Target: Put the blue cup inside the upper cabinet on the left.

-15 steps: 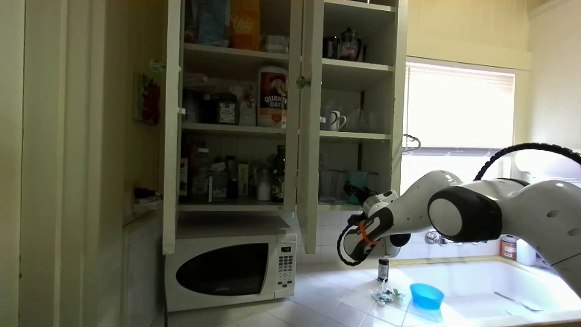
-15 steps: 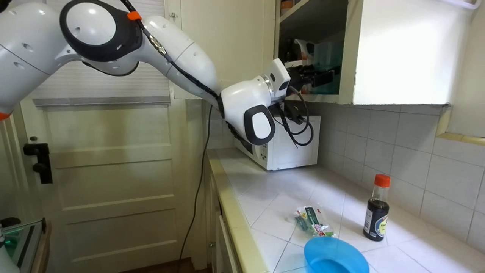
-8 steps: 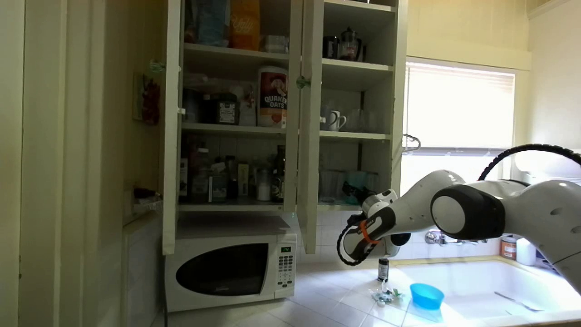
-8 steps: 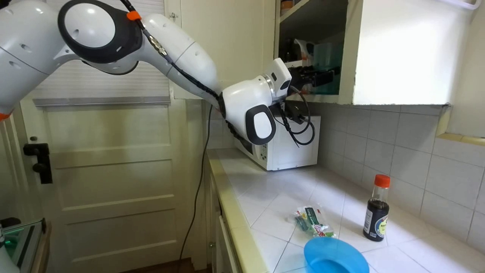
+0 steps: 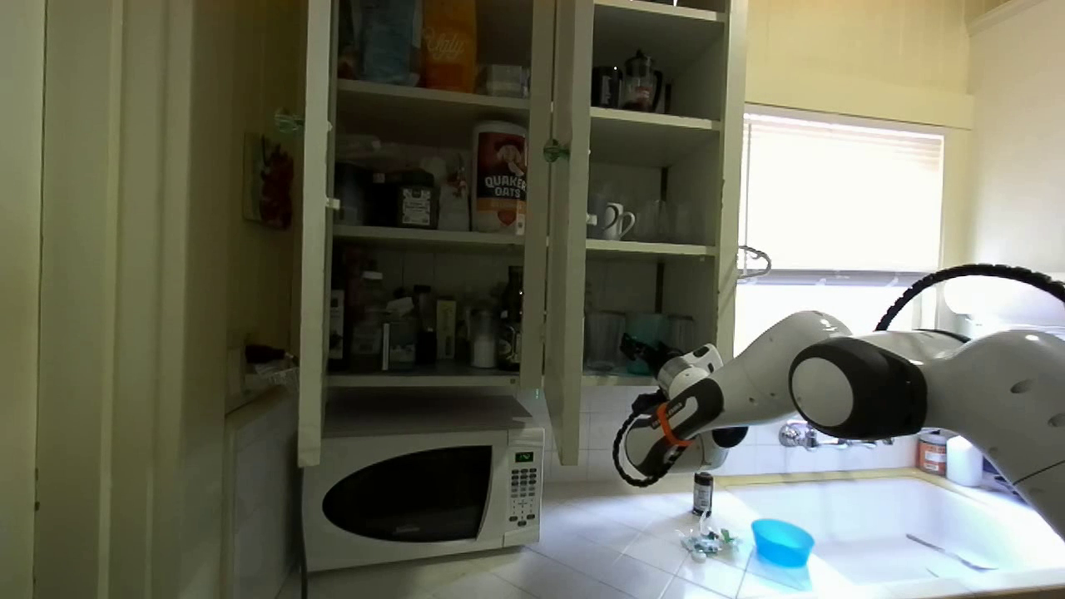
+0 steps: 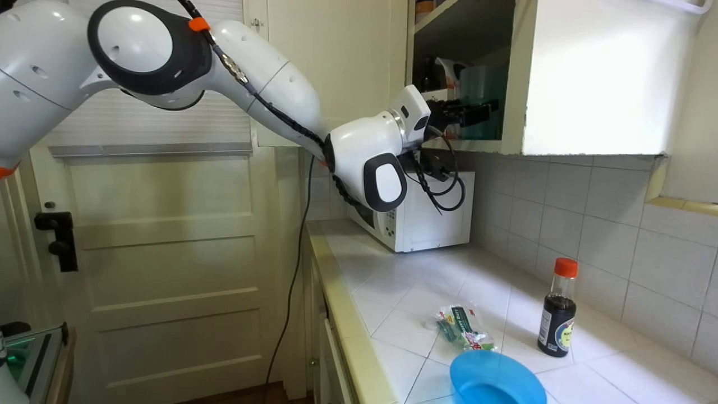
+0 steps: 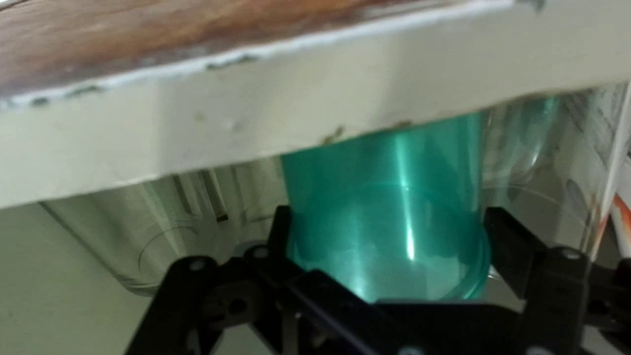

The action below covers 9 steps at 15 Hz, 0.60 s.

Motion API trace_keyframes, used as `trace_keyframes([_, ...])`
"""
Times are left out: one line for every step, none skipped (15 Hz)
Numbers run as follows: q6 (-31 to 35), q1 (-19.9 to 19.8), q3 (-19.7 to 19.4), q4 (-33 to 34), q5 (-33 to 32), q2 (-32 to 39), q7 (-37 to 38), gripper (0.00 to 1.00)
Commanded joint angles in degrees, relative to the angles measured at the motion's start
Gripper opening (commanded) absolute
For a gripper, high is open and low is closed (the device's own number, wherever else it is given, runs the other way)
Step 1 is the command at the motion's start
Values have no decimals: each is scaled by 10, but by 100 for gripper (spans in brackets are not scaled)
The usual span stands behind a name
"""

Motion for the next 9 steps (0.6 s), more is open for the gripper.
trace_keyframes([-26,-6,12,-5,-15,2,-3,99])
trace_keyframes([-24,-6,12,-7,-13,1,-4,99])
trace_keyframes([-23,-5,12,-9,-10,1,-8,100])
trace_keyframes([-23,-4,13,-13,-9,1,-10,100])
trace_keyframes([-19,-3,13,-19,-5,0,-13,100])
trace_keyframes([-16,-2,13,-23,-3,0,-17,100])
trace_keyframes([-11,-1,12,-29,0,-1,-22,100])
trace_keyframes([-8,0,12,-34,1,-2,-26,100])
trace_keyframes([-5,1,12,-39,4,-2,-31,100])
